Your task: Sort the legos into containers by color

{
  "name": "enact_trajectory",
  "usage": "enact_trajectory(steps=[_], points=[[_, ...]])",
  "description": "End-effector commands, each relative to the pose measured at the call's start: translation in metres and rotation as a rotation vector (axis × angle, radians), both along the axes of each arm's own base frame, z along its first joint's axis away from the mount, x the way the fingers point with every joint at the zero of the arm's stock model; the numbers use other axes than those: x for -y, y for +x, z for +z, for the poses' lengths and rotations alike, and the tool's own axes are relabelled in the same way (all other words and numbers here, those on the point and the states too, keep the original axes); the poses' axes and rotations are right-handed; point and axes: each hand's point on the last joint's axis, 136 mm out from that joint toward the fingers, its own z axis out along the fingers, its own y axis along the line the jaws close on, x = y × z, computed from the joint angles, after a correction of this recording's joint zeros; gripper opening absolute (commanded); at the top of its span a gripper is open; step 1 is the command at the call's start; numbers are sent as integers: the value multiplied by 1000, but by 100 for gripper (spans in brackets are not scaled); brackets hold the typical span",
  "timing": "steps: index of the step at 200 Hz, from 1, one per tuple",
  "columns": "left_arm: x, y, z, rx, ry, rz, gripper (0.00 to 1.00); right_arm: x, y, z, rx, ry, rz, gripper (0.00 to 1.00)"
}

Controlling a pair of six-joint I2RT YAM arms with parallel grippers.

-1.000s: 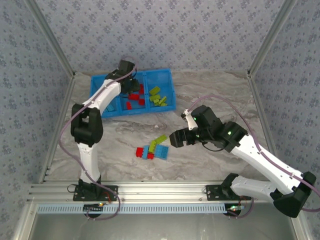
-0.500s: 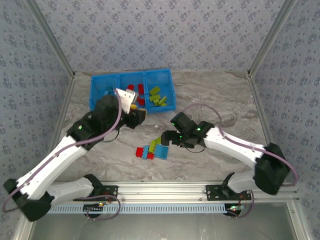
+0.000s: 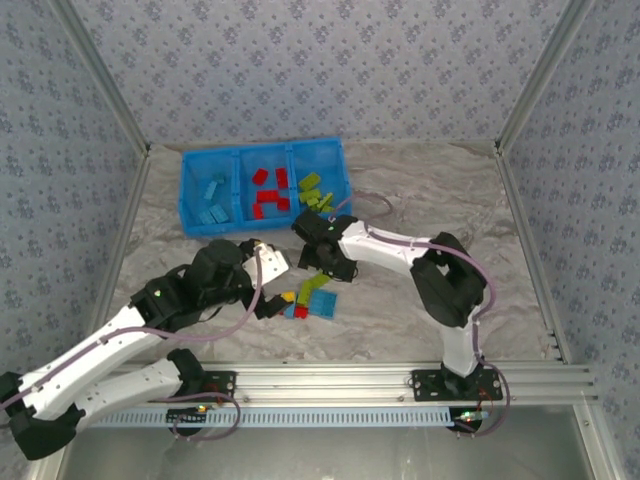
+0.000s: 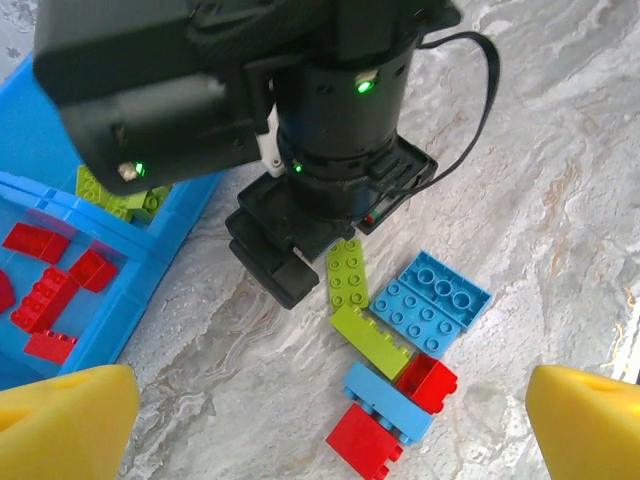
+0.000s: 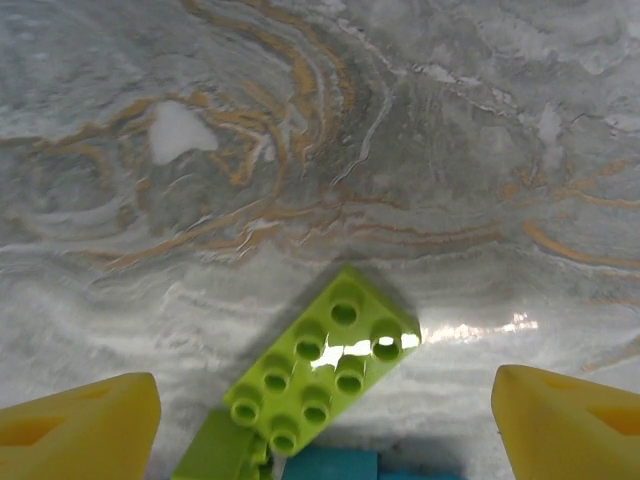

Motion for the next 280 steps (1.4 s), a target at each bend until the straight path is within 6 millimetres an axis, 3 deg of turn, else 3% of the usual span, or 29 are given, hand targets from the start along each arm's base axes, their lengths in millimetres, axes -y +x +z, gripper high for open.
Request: enact_trajectory(steps=[1,23,49,72,106,130,145,152,164,181,206,215,222,243,280], points=[[1,-2,0,25,39,-41,99,9,-12,-18,-79,-73,-50,86],[-4,-3,-8,30,55,-33,99,8,-14,-32,-101,-89,-65,83],[-6,-6,-11,42,35,-35,99,14,-16,-44,-131,-91,-110,65],[-5,-7,-12,42,33,-45,99,32,-19,-48,-135,-102,-187,47],[-3,-10,-18,33,47,-75,99,65,-14,-41,-112,-107,-270,33],[-1,-17,-17,26,42,-118,99,93,-7,-20,-55,-111,-305,32],[1,-24,-17,27,31,-164,99,103,5,8,39,-89,-296,32],[3,-28,-15,32,16,-185,99,112,3,12,69,-107,-276,31],[6,-35,-13,42,-12,-234,99,117,11,42,172,-96,-228,31],[7,-40,-11,51,-36,-255,99,114,24,83,325,-71,-111,31],[5,-35,-8,67,-47,-228,99,82,49,141,560,-19,139,32],[4,-32,-9,66,-42,-207,99,73,56,149,615,-42,224,32],[2,-28,-10,65,-37,-186,99,64,68,170,681,-38,257,32],[-1,-20,-13,64,-15,-135,99,53,104,180,726,-132,308,32],[-4,-14,-18,56,7,-101,99,24,175,154,673,-214,357,36]])
